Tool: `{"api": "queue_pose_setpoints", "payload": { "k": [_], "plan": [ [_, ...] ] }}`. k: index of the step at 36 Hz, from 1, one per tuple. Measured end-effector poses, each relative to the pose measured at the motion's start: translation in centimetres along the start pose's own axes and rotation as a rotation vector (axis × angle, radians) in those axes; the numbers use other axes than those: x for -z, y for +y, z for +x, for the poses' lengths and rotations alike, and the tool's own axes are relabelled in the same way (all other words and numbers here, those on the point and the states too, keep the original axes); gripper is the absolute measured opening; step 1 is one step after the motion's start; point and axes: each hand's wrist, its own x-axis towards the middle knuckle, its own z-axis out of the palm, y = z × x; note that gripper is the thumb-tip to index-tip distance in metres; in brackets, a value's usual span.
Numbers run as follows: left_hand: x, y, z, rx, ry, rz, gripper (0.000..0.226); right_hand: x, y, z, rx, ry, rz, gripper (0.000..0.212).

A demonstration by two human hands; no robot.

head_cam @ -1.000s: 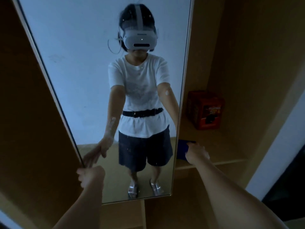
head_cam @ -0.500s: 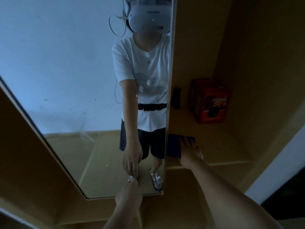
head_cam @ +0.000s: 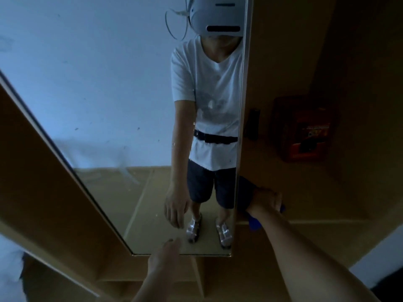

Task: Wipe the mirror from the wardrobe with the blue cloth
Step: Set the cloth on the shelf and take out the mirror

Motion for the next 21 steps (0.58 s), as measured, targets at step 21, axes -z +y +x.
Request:
{"api": "queue_pose_setpoints", "payload": {
  "k": [21],
  "plan": [
    [6.5,-4.0,-4.8,-0.242,0.225,-0.036,0.033,-1.1,-1.7,-14.5,-0.413,0.254,0.656,0.025]
  ]
}}
